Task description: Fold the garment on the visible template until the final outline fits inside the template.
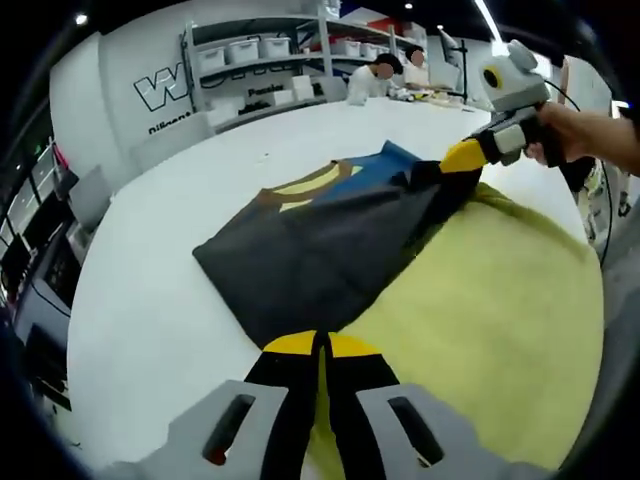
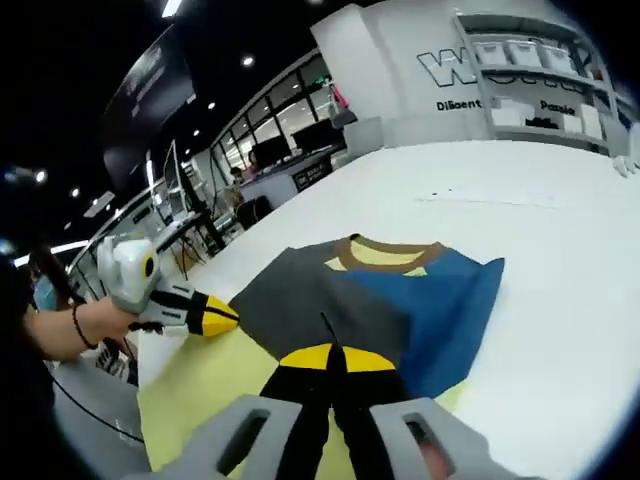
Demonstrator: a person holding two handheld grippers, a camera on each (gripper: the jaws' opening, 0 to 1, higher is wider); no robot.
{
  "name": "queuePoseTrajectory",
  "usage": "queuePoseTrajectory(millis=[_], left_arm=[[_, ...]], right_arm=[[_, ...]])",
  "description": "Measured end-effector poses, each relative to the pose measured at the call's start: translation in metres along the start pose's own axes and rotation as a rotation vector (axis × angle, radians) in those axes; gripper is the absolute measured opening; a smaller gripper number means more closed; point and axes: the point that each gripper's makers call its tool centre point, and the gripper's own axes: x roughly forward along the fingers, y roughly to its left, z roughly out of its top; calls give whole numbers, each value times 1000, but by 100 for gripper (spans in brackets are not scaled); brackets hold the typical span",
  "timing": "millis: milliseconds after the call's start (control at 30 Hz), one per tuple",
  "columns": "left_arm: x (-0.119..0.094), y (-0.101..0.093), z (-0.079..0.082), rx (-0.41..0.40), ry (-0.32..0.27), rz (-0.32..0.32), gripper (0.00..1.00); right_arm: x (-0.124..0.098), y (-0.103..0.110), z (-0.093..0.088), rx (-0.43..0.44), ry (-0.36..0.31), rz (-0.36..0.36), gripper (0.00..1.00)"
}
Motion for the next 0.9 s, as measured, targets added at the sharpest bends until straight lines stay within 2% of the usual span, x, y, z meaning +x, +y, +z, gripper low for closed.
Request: queuePoseTrajectory(millis=[67, 100, 167, 233, 367, 533, 633, 733, 900], left_arm=[[0, 0, 0, -5, -2, 1, 0], [0, 0, 0, -4, -2, 1, 0], [0, 0, 0, 3, -2, 3, 0], [1, -1, 0, 22, -1, 3, 0], [1, -1, 0, 13, 6, 0, 0], [0, -2, -1, 32, 8, 8, 0], [0, -1, 0, 38, 11, 11, 0], [0, 0, -1, 31, 9, 14, 0], [0, 1, -1, 19, 10, 11, 0]], right_arm=[[-7, -20, 5, 63, -39, -81, 0], [-10, -31, 4, 58, -26, -136, 0], [-15, -52, 13, -27, -44, -217, 0], [-22, -71, 13, 10, -44, -308, 0], [-30, -87, 10, 6, -38, -359, 0], [-30, -86, 3, -1, -29, -358, 0], [-27, -93, -2, 59, -25, -372, 0], [-29, -99, -4, 28, -7, -401, 0], [-48, -109, 1, 49, -55, -458, 0]])
